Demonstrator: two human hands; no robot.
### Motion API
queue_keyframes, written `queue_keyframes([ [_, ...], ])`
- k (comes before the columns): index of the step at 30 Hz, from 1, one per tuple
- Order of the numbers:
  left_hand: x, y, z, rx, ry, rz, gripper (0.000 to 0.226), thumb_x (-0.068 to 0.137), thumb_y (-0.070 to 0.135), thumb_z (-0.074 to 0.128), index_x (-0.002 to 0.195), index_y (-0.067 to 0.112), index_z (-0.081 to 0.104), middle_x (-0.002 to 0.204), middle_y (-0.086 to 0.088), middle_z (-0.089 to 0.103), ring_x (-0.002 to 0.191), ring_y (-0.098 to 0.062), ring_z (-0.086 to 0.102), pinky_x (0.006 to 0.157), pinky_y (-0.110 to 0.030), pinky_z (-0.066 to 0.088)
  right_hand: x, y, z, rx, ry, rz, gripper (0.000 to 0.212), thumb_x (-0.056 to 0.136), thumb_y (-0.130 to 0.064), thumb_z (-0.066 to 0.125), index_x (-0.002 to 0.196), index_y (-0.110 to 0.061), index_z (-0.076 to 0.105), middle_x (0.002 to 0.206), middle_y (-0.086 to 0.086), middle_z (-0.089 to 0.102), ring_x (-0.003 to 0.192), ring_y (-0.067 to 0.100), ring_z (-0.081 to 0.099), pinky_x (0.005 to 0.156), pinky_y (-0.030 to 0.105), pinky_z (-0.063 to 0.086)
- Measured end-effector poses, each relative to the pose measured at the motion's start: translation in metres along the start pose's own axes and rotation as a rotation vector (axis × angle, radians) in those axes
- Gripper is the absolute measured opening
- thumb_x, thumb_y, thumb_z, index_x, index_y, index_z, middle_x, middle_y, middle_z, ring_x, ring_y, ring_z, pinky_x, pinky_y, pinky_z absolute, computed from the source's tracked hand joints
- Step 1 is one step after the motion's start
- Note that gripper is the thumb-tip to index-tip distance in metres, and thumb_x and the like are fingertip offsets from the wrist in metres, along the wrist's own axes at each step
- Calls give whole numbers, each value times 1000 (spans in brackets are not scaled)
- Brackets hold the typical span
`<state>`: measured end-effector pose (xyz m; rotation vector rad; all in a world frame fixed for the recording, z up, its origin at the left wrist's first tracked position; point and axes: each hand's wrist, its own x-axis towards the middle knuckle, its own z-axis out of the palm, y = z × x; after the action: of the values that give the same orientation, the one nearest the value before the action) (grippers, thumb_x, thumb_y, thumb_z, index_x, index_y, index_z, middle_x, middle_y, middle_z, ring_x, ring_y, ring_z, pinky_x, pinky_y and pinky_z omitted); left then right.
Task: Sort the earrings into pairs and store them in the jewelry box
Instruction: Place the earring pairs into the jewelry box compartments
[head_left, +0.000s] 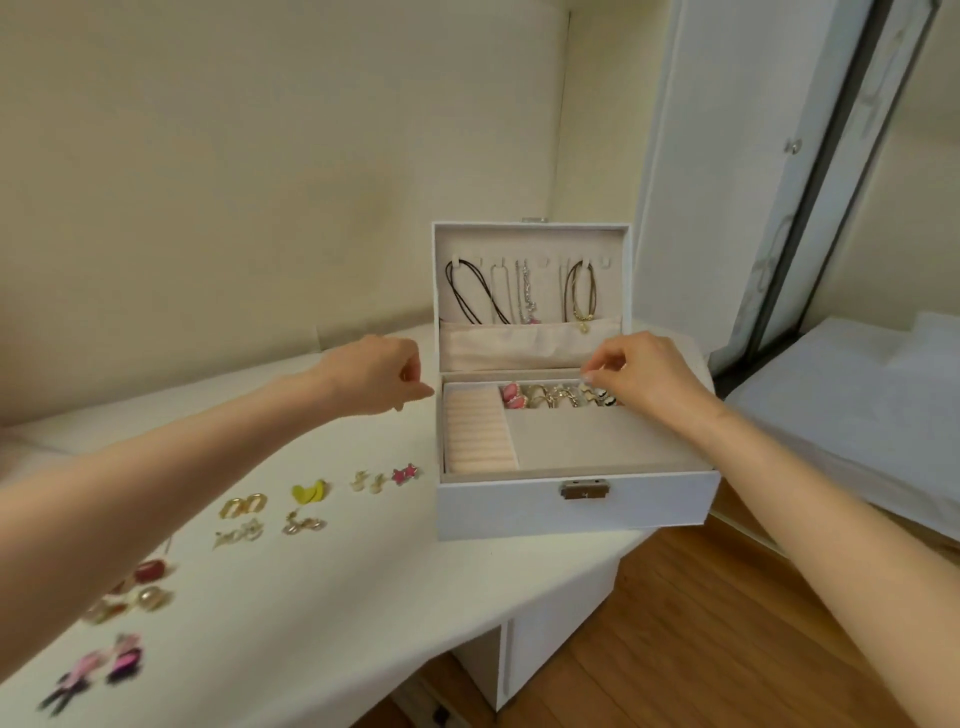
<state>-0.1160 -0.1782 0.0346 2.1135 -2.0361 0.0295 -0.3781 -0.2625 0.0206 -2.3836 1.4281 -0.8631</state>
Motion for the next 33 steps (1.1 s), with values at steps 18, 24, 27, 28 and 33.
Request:
queue_keyframes([
  [18,-60,-56,26,-235,-19,-83,13,80,20,70,81,19,57,73,13,52,63,-1,46,56,-11,37,-1,-152,97,-482,-404,-641,22,82,-6,60,98,-18,69,102,1,67,102,22,57,107,40,27],
  [24,-55,-31,60,-194,73,-173,37,69,50,73,92,22,67,95,1,48,96,-17,42,84,-24,37,4,-151,108,-575,-539,-537,16,81,-7,62,94,-13,68,100,9,65,100,28,58,107,50,26],
  [27,-49,-23,67,-146,121,-174,33,71,53,71,88,25,71,105,-3,51,107,-23,40,88,-24,33,4,-150,110,-561,-521,-537,16,81,-10,61,94,-15,67,97,6,63,100,28,57,94,41,32],
  [28,-48,-22,69,-145,133,-173,32,71,53,71,86,25,72,107,-4,52,107,-24,41,86,-24,33,4,-150,111,-564,-516,-538,15,81,-10,61,94,-15,66,96,6,63,99,28,57,92,41,33],
  [33,-46,-22,72,-179,175,-162,27,72,46,72,84,22,73,106,-4,56,104,-25,41,85,-26,33,1,-151,110,-564,-505,-559,8,83,-10,59,82,-17,56,81,3,56,92,28,55,93,40,35],
])
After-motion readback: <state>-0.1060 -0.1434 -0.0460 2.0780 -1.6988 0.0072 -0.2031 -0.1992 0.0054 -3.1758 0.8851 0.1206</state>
